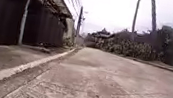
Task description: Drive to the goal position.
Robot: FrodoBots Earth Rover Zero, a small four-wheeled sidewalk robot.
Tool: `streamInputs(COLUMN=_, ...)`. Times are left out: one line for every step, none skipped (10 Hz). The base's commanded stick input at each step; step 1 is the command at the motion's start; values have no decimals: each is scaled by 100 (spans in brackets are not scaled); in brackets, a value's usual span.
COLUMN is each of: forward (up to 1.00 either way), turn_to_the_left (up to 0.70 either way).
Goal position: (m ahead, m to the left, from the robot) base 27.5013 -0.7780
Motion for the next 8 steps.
streamInputs(forward=100, turn_to_the_left=0)
streamInputs(forward=100, turn_to_the_left=0)
streamInputs(forward=100, turn_to_the_left=0)
streamInputs(forward=100, turn_to_the_left=0)
streamInputs(forward=100, turn_to_the_left=0)
streamInputs(forward=100, turn_to_the_left=0)
streamInputs(forward=100, turn_to_the_left=0)
streamInputs(forward=100, turn_to_the_left=0)
